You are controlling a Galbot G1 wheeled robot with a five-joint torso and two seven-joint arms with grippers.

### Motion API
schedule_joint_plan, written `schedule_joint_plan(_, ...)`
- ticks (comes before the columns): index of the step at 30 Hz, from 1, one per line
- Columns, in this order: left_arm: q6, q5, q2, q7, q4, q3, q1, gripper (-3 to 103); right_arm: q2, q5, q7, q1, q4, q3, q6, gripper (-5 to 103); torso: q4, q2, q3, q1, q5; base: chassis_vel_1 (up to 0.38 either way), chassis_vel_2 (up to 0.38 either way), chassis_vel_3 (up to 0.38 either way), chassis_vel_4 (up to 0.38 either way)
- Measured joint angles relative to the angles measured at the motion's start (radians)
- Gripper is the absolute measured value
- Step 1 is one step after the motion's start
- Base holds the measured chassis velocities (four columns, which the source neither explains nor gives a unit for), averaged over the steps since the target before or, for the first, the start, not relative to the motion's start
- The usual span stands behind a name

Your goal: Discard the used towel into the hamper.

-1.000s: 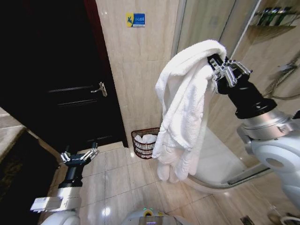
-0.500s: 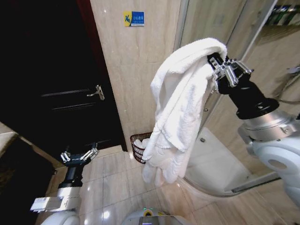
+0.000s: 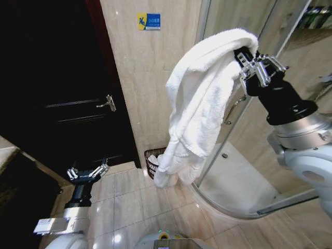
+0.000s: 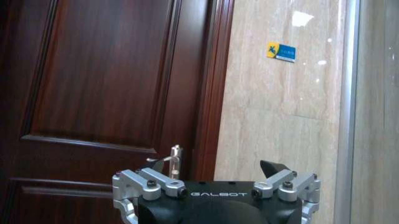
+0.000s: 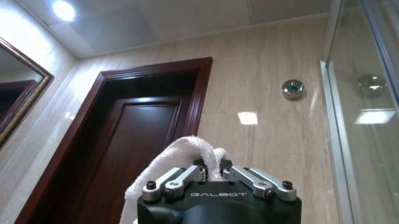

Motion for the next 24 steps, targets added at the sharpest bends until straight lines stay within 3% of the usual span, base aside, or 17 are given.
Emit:
schedule_joint_plan(13, 0.0, 0.0, 0.0, 0.0, 0.0, 0.0, 0.0, 100, 0.01, -0.002, -0.007, -0.01, 0.004, 0.0, 0.0, 9, 0.0, 0.0, 0.0, 0.0, 0.0003, -0.102, 0.091, 0.094, -0.103)
schedule_joint_plan(17, 0.0, 0.0, 0.0, 0.0, 0.0, 0.0, 0.0, 100, 0.01, 0.0, -0.006, -0.009, 0.008, 0.0, 0.001, 9, 0.0001, 0.0, 0.0, 0.0, 0.0009, -0.224, 0.243, 0.22, -0.215)
schedule_joint_plan(20, 0.0, 0.0, 0.0, 0.0, 0.0, 0.0, 0.0, 100, 0.007, 0.005, -0.004, -0.002, 0.015, -0.007, 0.003, 9, -0.0003, 0.0, 0.0, 0.0, -0.0012, -0.262, 0.255, 0.254, -0.261)
schedule_joint_plan(22, 0.0, 0.0, 0.0, 0.0, 0.0, 0.0, 0.0, 100, 0.002, 0.012, 0.001, 0.004, 0.025, -0.017, 0.002, 9, -0.0002, -0.001, 0.0, 0.001, 0.0009, -0.221, 0.259, 0.245, -0.262)
schedule_joint_plan(24, 0.0, 0.0, 0.0, 0.0, 0.0, 0.0, 0.0, 100, 0.0, 0.016, 0.003, 0.006, 0.028, -0.019, 0.001, 9, -0.0003, -0.001, 0.0, 0.002, -0.0001, -0.203, 0.242, 0.16, -0.207)
